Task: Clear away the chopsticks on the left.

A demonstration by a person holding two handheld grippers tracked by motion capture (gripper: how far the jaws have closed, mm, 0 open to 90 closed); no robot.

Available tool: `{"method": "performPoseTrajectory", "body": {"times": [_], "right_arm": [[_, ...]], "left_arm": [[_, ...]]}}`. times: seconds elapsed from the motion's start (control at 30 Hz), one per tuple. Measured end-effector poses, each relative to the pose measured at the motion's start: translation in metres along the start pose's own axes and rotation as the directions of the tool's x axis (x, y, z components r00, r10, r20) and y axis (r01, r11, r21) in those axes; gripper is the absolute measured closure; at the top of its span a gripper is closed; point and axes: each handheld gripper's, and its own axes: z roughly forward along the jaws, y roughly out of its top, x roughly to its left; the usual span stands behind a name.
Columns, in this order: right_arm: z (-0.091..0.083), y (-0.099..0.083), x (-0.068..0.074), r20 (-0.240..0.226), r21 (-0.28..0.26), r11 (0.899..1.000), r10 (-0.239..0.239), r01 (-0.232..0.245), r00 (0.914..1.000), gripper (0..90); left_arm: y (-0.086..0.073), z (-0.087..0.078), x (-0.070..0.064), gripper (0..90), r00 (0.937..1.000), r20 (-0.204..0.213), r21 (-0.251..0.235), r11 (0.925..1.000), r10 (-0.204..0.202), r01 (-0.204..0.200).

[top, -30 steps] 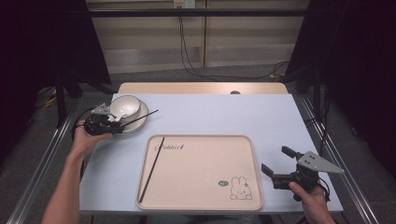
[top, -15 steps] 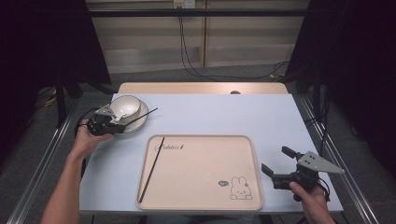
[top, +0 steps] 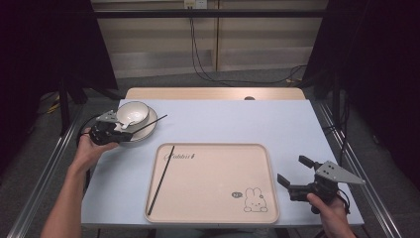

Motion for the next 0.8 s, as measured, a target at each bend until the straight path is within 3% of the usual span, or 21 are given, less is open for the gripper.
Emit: {"method": "performPoseTrajectory", "body": {"times": [0.23,0.3,0.47,0.57,0.63,0.8], "right_arm": [[0.0,0.0,0.001,0.001,0.001,1.0,-0.001,0.001,1.0,0.4],[0.0,0.0,0.0,0.001,0.001,1.0,-0.001,0.001,1.0,0.3],[0.0,0.0,0.001,0.001,0.001,1.0,0.001,-0.001,1.0,0.3],[0.0,0.0,0.001,0.002,-0.001,1.0,0.004,-0.004,1.0,0.3],[0.0,0.0,0.001,-0.001,0.0,1.0,0.002,-0.002,1.0,0.3],[0.0,0.0,0.002,-0.004,-0.001,1.0,-0.006,0.006,1.0,0.3]], "left_arm": [[0.003,-0.008,-0.009,85.7,0.9998,0.018,-0.019,0.9997,-0.012,0.012],[0.004,-0.01,-0.013,85.7,0.9989,0.023,-0.022,0.9989,-0.041,0.041],[0.009,-0.019,-0.022,85.6,0.9975,0.026,-0.036,0.9971,-0.066,0.067],[0.012,-0.024,-0.028,85.7,0.995,0.049,-0.05,0.9947,-0.087,0.09],[0.014,-0.028,-0.032,85.6,0.995,0.035,-0.055,0.9939,-0.094,0.095],[0.012,-0.034,-0.042,85.6,0.989,0.038,-0.081,0.986,-0.143,0.146]]}}
